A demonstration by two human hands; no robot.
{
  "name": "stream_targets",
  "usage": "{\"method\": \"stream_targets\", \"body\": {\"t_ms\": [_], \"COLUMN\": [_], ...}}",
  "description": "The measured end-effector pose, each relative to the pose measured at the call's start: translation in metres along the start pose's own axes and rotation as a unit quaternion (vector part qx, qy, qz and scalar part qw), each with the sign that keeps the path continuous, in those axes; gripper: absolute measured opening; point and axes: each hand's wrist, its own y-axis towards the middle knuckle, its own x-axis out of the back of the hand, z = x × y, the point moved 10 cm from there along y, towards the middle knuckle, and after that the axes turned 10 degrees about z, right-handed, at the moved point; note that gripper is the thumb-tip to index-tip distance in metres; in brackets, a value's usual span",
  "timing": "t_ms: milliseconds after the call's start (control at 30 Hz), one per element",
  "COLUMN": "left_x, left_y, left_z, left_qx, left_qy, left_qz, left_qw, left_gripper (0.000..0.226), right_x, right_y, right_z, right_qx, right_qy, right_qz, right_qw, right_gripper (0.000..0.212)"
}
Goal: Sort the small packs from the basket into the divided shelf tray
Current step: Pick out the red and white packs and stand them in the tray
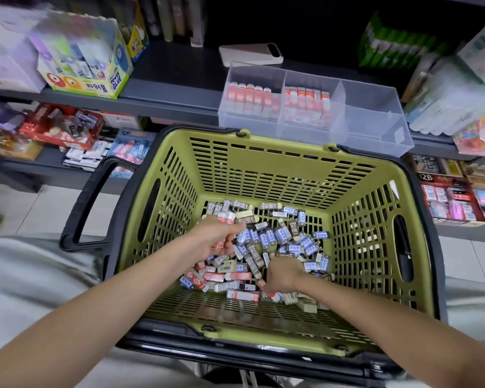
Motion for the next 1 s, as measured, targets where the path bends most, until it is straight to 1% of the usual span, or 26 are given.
{"method": "stream_targets", "body": {"t_ms": [67,167,200,267,333,433,500,600,700,767,833,900,1000], "left_x": [-0.008,-0.01,-0.01,-0.01,-0.01,-0.009,-0.008,-0.006,-0.003,-0.002,-0.002,-0.002,0.001], "left_y": [0.003,0.008,0.009,0.011,0.011,0.012,0.011,0.012,0.012,0.011,0.01,0.008,0.006], "left_z": [0.011,0.02,0.019,0.017,0.015,0.015,0.014,0.01,0.007,0.006,0.004,0.002,-0.001], "left_qx": [0.025,0.034,0.032,0.024,0.017,0.015,0.014,0.006,0.0,-0.003,-0.002,0.001,-0.003], "left_qy": [0.024,0.042,0.041,0.03,0.014,0.005,0.0,-0.017,-0.018,-0.016,-0.018,-0.013,-0.031], "left_qz": [0.027,0.037,0.037,0.041,0.041,0.04,0.038,0.032,0.027,0.025,0.028,0.033,0.03], "left_qw": [0.999,0.998,0.998,0.998,0.999,0.999,0.999,0.999,0.999,1.0,0.999,0.999,0.999], "left_gripper": [0.023,0.024,0.023,0.021,0.022,0.024,0.024,0.023,0.028,0.031,0.029,0.026,0.027], "right_x": [-0.004,-0.012,-0.015,-0.02,-0.025,-0.028,-0.029,-0.035,-0.036,-0.038,-0.041,-0.042,-0.038], "right_y": [0.002,0.002,0.002,0.002,0.003,0.007,0.009,0.01,0.015,0.016,0.017,0.016,0.015], "right_z": [0.0,0.003,0.004,0.008,0.018,0.028,0.029,0.037,0.038,0.038,0.038,0.042,0.048], "right_qx": [0.016,0.061,0.077,0.109,0.132,0.129,0.119,0.101,0.067,0.049,0.039,0.05,0.087], "right_qy": [0.033,0.097,0.14,0.245,0.292,0.286,0.294,0.295,0.298,0.305,0.335,0.372,0.414], "right_qz": [0.002,0.011,0.011,0.02,0.038,0.053,0.07,0.098,0.098,0.099,0.087,0.067,0.035], "right_qw": [0.999,0.993,0.987,0.963,0.946,0.948,0.946,0.945,0.947,0.946,0.938,0.924,0.906], "right_gripper": [0.035,0.032,0.029,0.023,0.031,0.055,0.059,0.044,0.034,0.033,0.035,0.027,0.019]}}
